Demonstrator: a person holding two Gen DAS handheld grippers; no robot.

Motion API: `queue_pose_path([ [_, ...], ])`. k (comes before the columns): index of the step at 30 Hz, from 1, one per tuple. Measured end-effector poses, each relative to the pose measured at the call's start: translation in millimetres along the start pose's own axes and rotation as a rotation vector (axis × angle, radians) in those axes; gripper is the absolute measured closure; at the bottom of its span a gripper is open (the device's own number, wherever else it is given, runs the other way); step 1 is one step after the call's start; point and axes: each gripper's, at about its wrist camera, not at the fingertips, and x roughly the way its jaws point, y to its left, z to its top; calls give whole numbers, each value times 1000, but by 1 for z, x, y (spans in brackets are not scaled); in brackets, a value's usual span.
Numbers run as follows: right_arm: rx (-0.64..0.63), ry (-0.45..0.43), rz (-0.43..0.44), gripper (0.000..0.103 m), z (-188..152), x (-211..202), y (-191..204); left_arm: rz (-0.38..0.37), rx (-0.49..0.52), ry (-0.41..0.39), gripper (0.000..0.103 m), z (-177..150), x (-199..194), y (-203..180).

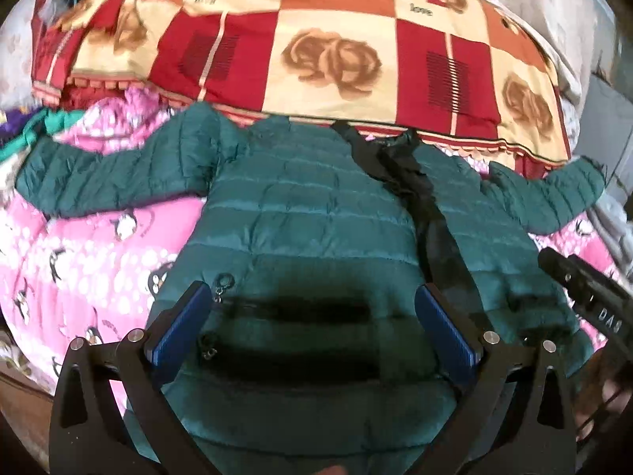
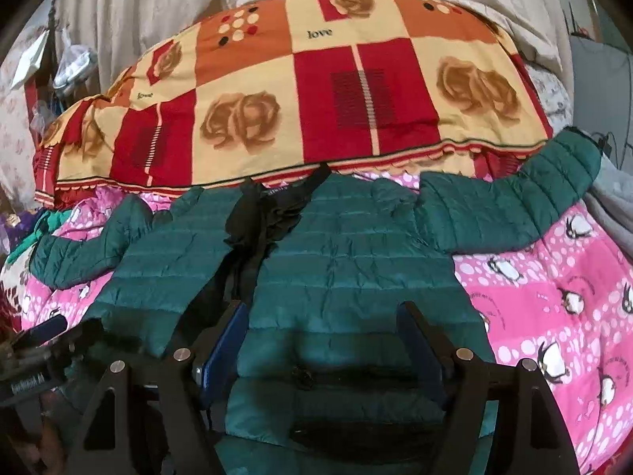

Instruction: Fold large clothes

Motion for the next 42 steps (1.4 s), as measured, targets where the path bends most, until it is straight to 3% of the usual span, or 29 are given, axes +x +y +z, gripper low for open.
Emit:
queue_pose_path([
  [6,29,-9,5,28,-5,-6,-5,-20,47,-16,0,-5,-3,-10],
  [17,-68,0,-41,28,-13,-7,1,-84,-118,30,0,-3,5,13],
  [28,-35,-1,-31,28,-13,-7,-9,-58,17,4,0,-6,2,-10],
  [35,-28,-5,-26,28,-14,-8,-7,-57,-50,40,0,-4,9,1],
  [42,-25,-15,-20,28,-15,-12,-5,-47,-40,40,0,-5,11,-1],
])
